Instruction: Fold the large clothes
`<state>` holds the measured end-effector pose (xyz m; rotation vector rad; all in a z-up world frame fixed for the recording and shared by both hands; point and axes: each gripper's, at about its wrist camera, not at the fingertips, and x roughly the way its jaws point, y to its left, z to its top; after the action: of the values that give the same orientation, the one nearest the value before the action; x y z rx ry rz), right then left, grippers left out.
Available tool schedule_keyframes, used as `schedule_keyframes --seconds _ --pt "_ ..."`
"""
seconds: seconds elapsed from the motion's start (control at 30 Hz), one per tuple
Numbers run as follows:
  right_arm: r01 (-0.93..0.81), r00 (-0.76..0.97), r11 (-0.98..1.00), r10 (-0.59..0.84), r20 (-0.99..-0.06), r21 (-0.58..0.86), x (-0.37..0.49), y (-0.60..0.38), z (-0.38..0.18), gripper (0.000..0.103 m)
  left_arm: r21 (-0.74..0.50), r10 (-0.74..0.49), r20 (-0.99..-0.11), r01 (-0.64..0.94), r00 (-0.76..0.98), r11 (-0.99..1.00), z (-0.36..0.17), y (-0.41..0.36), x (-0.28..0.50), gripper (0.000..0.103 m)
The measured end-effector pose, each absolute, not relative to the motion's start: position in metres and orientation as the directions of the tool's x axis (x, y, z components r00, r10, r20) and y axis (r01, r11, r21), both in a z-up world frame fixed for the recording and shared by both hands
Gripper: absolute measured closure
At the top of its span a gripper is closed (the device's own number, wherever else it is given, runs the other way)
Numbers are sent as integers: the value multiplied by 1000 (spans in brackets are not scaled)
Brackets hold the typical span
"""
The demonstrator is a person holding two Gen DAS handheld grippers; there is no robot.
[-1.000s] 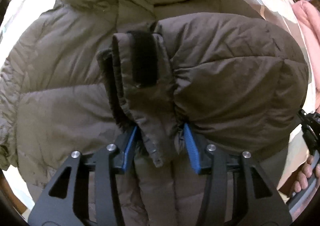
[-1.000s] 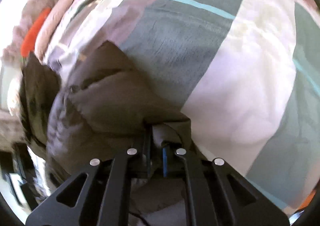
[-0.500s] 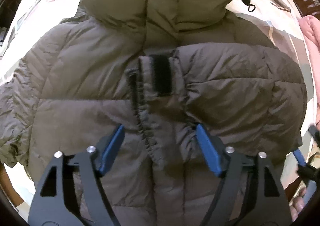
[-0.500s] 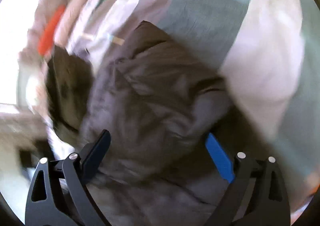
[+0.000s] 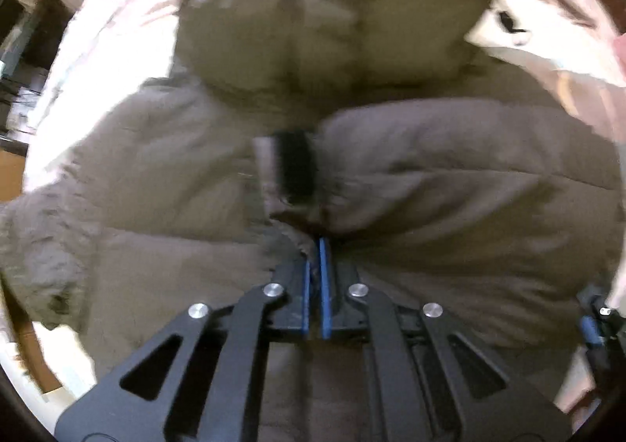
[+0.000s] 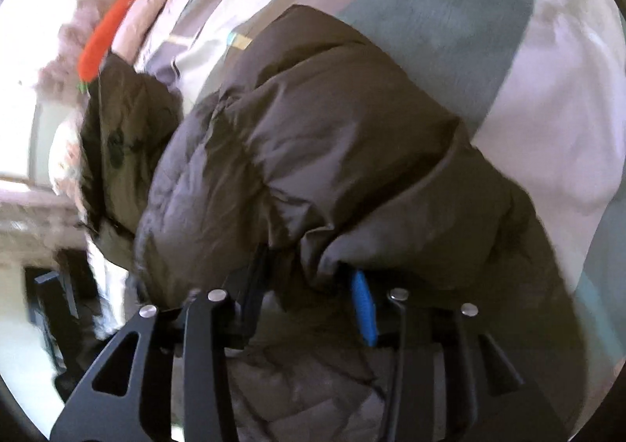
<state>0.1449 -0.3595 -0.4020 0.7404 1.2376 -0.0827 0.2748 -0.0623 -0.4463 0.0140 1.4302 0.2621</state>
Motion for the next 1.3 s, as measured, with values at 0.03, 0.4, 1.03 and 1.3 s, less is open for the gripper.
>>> schedule_keyframes --seconds 0.03,0.4,1.03,1.3 --pt "423 336 791 317 -887 443 149 -356 -403 57 176 194 -975 -159 109 972 -450 -63 276 99" --pt "561 524 763 -27 -852 321 98 -400 -323 34 145 195 -938 -188 286 972 -389 -67 244 55" --pt "94 441 986 86 -894 141 191 -274 -358 18 52 131 -957 -295 258 954 -401 -29 198 5" --pt "-16 433 983 174 -884 185 167 -199 -370 18 119 229 -950 -432 212 894 -376 76 145 5"
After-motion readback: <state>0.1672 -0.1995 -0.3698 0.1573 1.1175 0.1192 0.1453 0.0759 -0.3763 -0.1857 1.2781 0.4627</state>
